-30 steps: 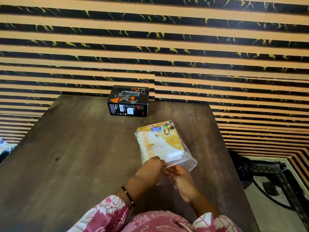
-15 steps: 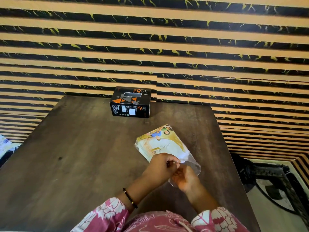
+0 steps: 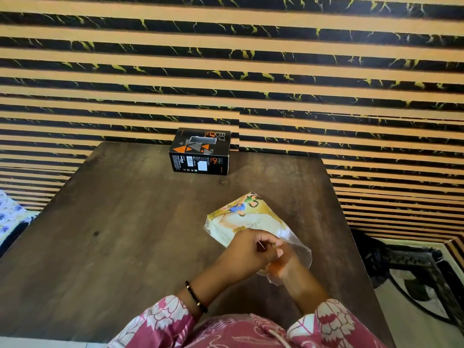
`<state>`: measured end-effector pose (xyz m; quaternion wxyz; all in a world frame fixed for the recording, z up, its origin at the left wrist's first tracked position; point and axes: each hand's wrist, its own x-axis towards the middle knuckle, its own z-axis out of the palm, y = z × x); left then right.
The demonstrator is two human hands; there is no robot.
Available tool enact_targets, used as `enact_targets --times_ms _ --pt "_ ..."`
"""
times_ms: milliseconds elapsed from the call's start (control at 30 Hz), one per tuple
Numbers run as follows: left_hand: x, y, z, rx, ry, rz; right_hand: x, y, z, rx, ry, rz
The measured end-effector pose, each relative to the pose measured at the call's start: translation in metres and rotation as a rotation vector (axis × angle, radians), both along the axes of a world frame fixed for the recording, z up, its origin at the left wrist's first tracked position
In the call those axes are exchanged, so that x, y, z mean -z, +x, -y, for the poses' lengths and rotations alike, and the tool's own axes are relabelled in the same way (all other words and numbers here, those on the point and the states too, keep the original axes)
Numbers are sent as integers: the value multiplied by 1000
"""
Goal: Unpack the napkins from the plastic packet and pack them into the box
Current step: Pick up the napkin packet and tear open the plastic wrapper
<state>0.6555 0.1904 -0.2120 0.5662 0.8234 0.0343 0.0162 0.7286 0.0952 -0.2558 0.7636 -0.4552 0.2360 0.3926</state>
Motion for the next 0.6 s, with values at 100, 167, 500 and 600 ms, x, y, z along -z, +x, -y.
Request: enact_targets --times_ms 100,167,500,600 --pt "2 2 -11 -83 88 -1 8 7 4 -72 -96 43" --pt "4 5 -27 -291 146 10 3 11 12 -222 -171 65" --pt "43 1 -83 -561 -249 -464 93 57 83 -373 -18 245" --pt "47 -4 -83 -516 -493 -468 42 43 72 -540 64 171"
